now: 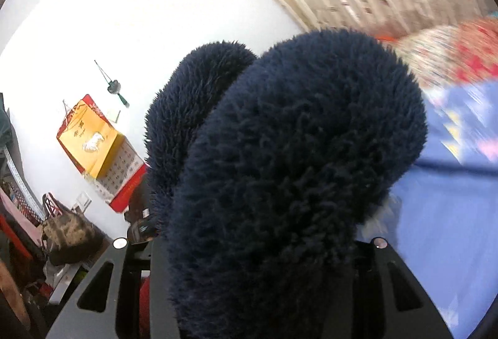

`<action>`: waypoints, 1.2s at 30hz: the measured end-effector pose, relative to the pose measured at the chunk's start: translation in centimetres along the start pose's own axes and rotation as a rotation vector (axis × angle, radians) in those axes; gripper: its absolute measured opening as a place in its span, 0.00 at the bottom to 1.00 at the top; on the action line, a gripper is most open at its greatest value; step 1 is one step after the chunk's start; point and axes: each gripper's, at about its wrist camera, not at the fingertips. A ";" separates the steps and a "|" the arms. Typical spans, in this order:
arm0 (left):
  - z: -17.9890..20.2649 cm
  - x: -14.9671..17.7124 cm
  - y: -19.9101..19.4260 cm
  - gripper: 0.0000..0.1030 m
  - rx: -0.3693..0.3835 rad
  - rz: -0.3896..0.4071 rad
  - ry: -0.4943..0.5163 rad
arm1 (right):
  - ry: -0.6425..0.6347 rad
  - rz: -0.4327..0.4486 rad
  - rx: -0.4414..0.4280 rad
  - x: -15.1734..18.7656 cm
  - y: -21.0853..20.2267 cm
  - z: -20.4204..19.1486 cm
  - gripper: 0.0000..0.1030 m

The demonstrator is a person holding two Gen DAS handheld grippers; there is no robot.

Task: Fold large clothes
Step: 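Lift the folded fleece with both grippers and carry it onto the grey jacket, then set the fleece on the grey jacket stack and open both grippers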

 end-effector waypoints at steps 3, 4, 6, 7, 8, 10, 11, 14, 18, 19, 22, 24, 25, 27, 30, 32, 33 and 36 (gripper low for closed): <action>-5.3 -5.5 -1.8 0.52 -0.111 0.083 -0.032 | 0.039 0.011 0.003 -5.1 7.7 2.8 0.66; -6.8 -6.5 -1.8 0.55 -0.147 0.099 -0.049 | 0.068 0.024 0.040 -6.5 10.5 4.7 0.70; -12.5 -8.5 -1.0 0.64 -0.296 0.132 -0.112 | 0.109 0.084 0.214 -7.8 15.4 8.2 0.84; -15.3 -8.8 0.2 0.73 -0.383 0.138 -0.147 | 0.094 0.101 0.339 -7.9 17.4 10.0 0.96; -17.3 -8.8 1.5 0.75 -0.456 0.128 -0.175 | 0.061 0.099 0.499 -7.7 19.2 11.7 1.00; -22.4 -7.4 5.1 0.75 -0.599 0.040 -0.248 | -0.007 0.038 0.852 -6.0 22.3 15.7 1.00; -25.7 -6.0 6.7 0.75 -0.668 -0.031 -0.308 | -0.019 0.034 0.933 -5.1 22.7 16.9 1.00; -29.2 -3.2 7.6 0.75 -0.651 -0.025 -0.388 | -0.076 0.070 0.954 -3.6 23.6 16.3 1.00; -27.6 -3.6 3.4 0.75 -0.679 0.127 -0.299 | -0.423 0.152 0.878 -1.5 25.2 10.1 1.00; -26.1 -3.8 1.8 0.75 -0.691 0.185 -0.270 | -0.487 0.122 0.820 -1.1 26.6 8.6 1.00; -22.3 -5.4 -2.8 0.75 -0.723 0.382 -0.212 | -0.515 0.018 0.657 -0.1 30.8 7.3 0.99; -19.2 -6.4 -3.2 0.75 -0.662 0.426 -0.145 | -0.452 -0.019 0.593 0.1 33.1 7.5 0.99; -18.4 -6.8 -3.0 0.75 -0.639 0.406 -0.110 | -0.422 -0.030 0.579 0.2 33.9 7.6 0.99; -16.0 -6.3 -0.1 0.66 -0.577 0.302 0.010 | -0.339 -0.063 0.607 0.4 36.0 9.2 0.98; -15.9 -4.9 6.7 0.58 -0.597 0.116 0.115 | -0.189 -0.219 0.722 0.8 38.4 13.4 0.97; -18.8 -3.8 11.6 0.57 -0.713 -0.028 0.114 | -0.121 -0.346 0.768 1.4 39.7 15.8 0.97; -20.8 -3.0 13.7 0.56 -0.782 -0.106 0.091 | -0.111 -0.393 0.781 1.4 39.8 15.9 0.98; -23.9 -2.3 16.6 0.56 -0.913 -0.181 0.098 | -0.093 -0.350 0.707 0.1 37.6 12.9 0.97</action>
Point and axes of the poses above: each gripper's, at about its wrist camera, not at the fingertips, and y roughly the way its jaws point, z to its right, x to its underside, and after that the axes turned 7 degrees about z, right-handed
